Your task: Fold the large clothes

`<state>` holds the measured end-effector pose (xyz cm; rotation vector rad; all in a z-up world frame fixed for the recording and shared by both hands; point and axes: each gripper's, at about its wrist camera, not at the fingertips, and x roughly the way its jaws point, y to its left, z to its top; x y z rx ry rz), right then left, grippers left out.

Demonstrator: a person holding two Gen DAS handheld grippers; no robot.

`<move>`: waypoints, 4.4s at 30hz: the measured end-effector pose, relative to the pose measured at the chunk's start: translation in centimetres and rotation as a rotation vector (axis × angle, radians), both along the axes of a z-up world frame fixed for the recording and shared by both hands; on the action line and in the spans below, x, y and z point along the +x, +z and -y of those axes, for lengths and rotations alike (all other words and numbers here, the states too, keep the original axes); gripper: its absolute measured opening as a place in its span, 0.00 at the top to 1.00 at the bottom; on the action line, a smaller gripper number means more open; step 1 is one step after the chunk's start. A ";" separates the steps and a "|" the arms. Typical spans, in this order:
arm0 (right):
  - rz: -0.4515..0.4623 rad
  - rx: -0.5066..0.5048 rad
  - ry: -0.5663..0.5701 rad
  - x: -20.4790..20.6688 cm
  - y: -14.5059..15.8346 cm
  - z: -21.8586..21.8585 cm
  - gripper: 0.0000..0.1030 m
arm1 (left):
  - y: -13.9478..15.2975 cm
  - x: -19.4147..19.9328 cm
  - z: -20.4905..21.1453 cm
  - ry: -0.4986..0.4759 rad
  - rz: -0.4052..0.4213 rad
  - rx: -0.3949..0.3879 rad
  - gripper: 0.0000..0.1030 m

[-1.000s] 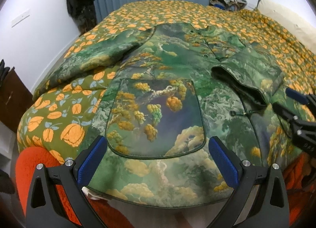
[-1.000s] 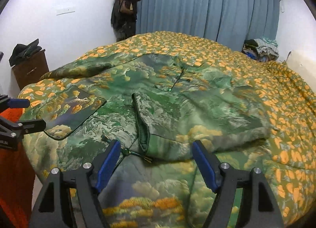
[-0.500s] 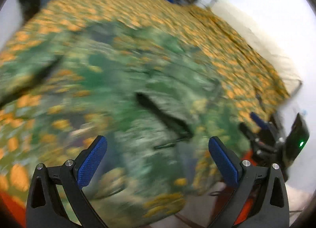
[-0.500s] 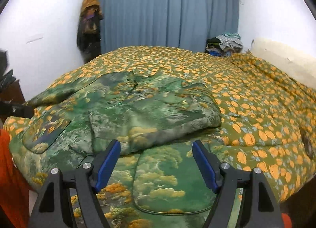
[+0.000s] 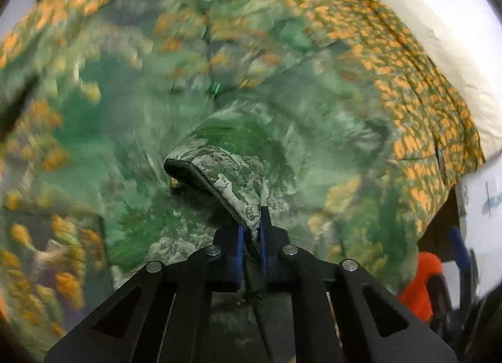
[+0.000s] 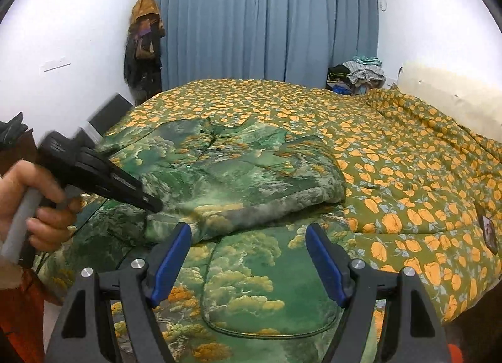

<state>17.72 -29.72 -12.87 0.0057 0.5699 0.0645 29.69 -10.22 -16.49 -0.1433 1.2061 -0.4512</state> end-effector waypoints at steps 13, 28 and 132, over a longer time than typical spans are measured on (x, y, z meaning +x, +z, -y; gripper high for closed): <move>-0.014 0.030 0.000 15.8 3.9 8.6 0.32 | 3.1 14.9 -3.9 0.081 0.192 0.135 0.93; -0.472 0.139 0.052 32.3 -7.7 9.7 0.55 | -7.0 14.5 -5.3 0.108 0.130 0.152 0.90; -0.148 -0.271 0.219 6.7 -4.2 -14.0 0.20 | -8.2 2.4 -45.9 1.083 0.004 -0.072 0.92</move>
